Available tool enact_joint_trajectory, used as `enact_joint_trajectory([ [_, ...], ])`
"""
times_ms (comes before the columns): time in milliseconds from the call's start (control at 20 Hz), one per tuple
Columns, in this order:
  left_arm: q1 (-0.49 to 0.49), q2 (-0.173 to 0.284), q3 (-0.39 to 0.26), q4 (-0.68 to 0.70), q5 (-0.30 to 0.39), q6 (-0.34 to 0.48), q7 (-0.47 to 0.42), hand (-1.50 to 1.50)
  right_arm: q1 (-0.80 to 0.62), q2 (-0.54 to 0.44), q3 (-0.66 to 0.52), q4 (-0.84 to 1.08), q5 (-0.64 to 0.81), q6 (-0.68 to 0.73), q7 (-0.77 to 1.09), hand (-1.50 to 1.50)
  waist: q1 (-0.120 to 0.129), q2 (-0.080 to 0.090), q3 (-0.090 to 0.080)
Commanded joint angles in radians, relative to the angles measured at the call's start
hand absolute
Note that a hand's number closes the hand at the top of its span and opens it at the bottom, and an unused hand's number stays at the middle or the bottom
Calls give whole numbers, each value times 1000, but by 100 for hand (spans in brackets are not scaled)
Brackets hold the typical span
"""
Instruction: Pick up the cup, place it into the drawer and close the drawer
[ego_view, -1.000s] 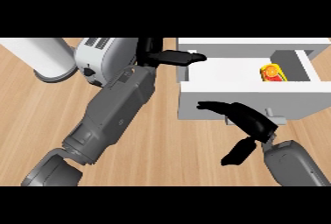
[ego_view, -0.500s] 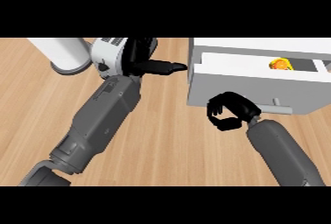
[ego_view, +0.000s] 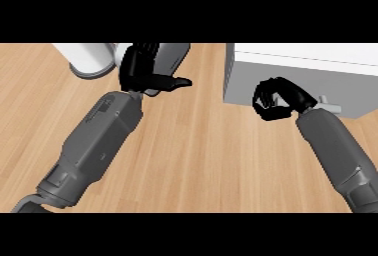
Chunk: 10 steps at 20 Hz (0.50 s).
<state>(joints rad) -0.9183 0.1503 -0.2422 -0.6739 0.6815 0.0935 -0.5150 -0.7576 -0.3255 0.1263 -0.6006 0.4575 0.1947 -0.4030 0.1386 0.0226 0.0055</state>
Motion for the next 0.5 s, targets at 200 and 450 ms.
enact_joint_trajectory([
  [200,66,9,-22,-50,2,-36,23,-150,-164,-84,-125,101,-55,-31,53,150,51,20,0],
  [450,62,53,-11,-75,9,-80,28,-150,-169,-130,-143,72,-85,29,48,150,66,24,-1],
])
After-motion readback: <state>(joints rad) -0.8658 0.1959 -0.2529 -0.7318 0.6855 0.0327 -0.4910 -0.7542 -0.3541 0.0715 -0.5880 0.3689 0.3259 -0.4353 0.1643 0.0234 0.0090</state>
